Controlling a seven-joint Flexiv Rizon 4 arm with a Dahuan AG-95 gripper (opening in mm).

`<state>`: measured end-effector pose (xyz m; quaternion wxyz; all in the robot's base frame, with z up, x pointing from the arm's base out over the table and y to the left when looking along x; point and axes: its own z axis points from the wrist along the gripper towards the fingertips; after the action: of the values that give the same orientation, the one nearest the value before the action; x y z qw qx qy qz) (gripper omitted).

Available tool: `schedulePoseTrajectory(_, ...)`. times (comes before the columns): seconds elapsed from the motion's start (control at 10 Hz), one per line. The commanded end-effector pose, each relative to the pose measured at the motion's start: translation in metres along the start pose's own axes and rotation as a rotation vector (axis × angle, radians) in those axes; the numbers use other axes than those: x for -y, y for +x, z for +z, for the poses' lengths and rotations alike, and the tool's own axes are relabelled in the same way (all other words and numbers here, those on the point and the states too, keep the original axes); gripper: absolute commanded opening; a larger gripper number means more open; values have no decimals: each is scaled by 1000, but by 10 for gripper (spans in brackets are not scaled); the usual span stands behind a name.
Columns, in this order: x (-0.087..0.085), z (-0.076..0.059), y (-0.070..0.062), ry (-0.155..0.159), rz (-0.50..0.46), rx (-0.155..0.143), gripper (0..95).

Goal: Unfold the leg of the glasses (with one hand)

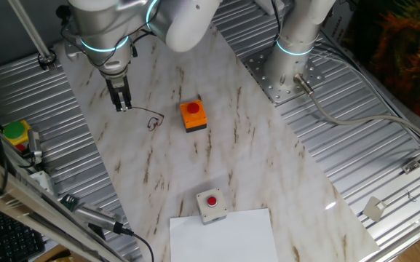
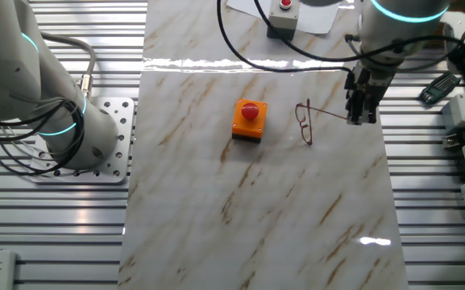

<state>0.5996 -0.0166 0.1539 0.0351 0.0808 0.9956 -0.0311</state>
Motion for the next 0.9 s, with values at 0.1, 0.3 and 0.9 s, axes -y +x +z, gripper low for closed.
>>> schedulePoseTrajectory(0.1,-4,-9,1,8,3,-9,0)
schedulePoseTrajectory(0.3,-4,-12,0,11,2,-13,0)
schedulePoseTrajectory(0.9,-4,-13,0,87,-46,-6,0)
